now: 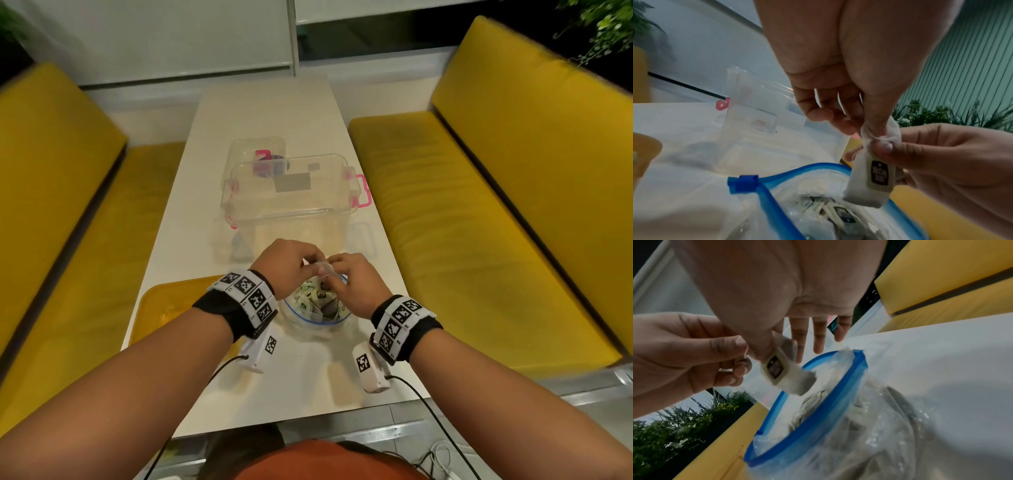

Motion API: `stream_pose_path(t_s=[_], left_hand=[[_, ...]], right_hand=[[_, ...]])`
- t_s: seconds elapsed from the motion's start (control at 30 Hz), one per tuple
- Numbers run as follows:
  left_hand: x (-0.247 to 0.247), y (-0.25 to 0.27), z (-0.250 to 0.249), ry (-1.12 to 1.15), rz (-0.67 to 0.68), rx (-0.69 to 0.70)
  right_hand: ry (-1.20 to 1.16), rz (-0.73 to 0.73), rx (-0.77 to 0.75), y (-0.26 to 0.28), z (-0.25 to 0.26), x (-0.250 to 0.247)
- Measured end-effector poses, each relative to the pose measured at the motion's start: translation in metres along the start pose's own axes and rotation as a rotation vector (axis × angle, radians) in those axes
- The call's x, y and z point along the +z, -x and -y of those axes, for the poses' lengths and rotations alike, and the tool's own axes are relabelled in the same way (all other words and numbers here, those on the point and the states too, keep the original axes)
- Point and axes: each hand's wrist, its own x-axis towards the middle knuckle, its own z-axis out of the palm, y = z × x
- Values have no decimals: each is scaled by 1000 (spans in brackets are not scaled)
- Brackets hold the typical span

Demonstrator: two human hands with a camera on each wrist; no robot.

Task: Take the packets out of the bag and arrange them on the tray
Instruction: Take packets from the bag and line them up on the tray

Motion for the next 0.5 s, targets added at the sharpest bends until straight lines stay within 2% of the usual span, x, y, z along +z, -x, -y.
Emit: stream_pose_path(t_s=[0.1,0.27,0.37,0.5], left_hand=[[3,2,2,26,-48,-50],[14,6,4,53,-23,-106],[13,7,2,82,-70,-88],[1,11,6,51,-42,-78]], right_hand=[[-81,-67,19,1,6,-7],[-347,-84,90,2,12,-12],[-353,-89,93,0,14,-11],[-377,-65,101,3,17,-14]])
